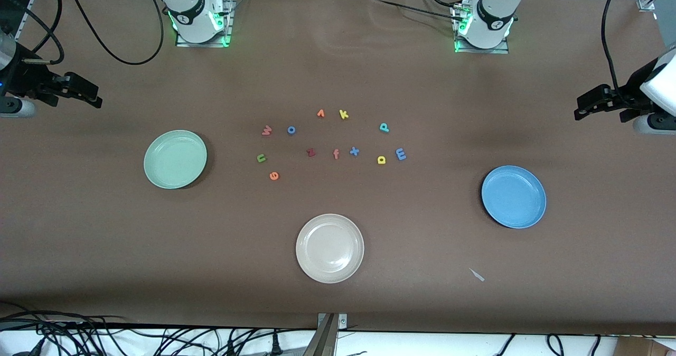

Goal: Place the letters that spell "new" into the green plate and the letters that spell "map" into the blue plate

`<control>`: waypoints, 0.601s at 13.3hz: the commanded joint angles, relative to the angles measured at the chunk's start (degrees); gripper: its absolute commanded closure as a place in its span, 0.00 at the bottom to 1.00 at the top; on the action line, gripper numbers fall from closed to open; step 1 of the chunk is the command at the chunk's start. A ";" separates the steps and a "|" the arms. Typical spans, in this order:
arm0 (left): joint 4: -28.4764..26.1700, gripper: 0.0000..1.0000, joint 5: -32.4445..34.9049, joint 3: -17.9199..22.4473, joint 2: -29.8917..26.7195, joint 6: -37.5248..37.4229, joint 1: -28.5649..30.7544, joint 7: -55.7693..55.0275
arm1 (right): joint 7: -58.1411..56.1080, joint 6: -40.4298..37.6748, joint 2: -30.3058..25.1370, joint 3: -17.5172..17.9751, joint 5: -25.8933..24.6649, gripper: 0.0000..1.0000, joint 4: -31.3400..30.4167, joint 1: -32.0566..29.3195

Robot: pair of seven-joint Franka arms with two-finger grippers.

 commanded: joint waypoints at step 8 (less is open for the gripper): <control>0.70 0.00 -0.98 0.15 0.93 2.09 -0.19 -0.95 | 2.10 -0.24 1.56 3.52 -0.15 0.00 -0.52 0.27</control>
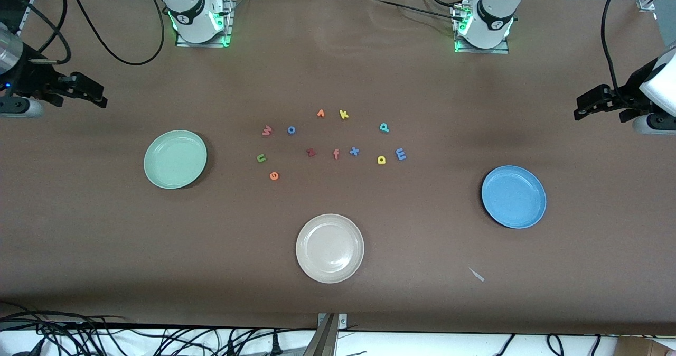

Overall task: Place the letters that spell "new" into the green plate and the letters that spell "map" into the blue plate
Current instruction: 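Move the right gripper and the left gripper toward the foam letters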

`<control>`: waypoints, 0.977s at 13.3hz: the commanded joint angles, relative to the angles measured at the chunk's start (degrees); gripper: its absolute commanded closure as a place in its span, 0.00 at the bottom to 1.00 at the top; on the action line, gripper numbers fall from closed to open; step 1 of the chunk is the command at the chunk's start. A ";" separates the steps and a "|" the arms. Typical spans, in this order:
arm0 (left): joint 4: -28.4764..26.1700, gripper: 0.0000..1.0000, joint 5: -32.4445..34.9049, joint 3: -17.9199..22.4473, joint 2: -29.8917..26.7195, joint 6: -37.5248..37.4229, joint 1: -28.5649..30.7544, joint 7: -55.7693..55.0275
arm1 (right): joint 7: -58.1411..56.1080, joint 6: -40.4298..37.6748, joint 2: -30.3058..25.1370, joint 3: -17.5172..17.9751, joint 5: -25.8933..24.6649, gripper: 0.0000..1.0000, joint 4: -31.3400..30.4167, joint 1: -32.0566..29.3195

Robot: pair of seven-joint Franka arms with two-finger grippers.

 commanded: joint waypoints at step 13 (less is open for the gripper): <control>-7.98 0.00 -5.46 0.10 11.14 14.93 -11.91 -12.10 | 25.94 31.71 17.86 1.42 -0.36 0.00 -15.01 17.32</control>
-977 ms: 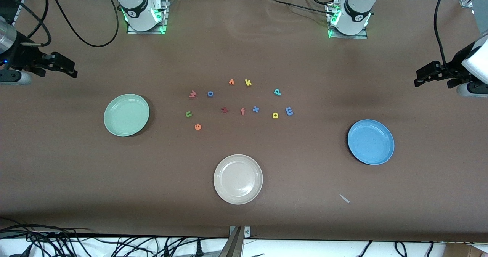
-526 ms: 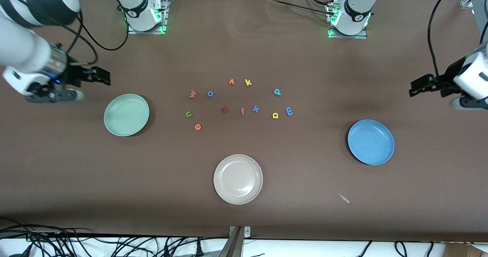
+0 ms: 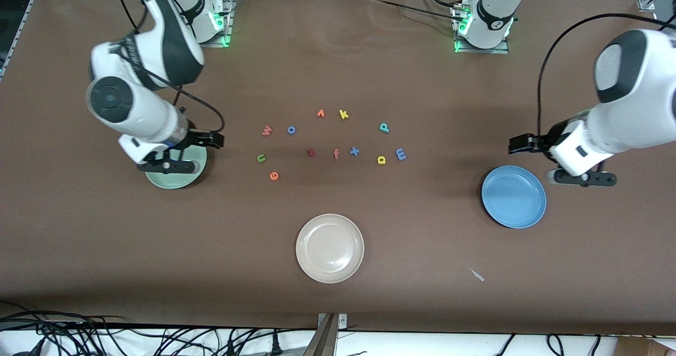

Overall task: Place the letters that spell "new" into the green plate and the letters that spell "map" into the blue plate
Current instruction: 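Move the right gripper and the left gripper toward the foam letters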

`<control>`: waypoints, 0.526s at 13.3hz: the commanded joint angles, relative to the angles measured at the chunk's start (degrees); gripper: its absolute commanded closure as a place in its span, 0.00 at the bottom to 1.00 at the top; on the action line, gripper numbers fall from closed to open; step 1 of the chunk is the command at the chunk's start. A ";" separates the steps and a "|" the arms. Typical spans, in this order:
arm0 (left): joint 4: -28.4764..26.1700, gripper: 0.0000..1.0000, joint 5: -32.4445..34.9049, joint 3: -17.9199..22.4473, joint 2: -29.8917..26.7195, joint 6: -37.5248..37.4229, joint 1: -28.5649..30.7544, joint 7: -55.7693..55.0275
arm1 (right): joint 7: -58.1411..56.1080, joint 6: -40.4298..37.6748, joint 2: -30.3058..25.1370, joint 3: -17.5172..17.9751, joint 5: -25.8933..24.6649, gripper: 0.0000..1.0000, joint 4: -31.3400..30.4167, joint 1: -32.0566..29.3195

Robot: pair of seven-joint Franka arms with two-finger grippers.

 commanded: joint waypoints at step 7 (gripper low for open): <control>-20.21 0.00 -0.46 0.14 1.04 30.88 -16.81 -26.36 | 44.44 22.13 11.40 -0.46 -8.24 0.16 -7.36 7.95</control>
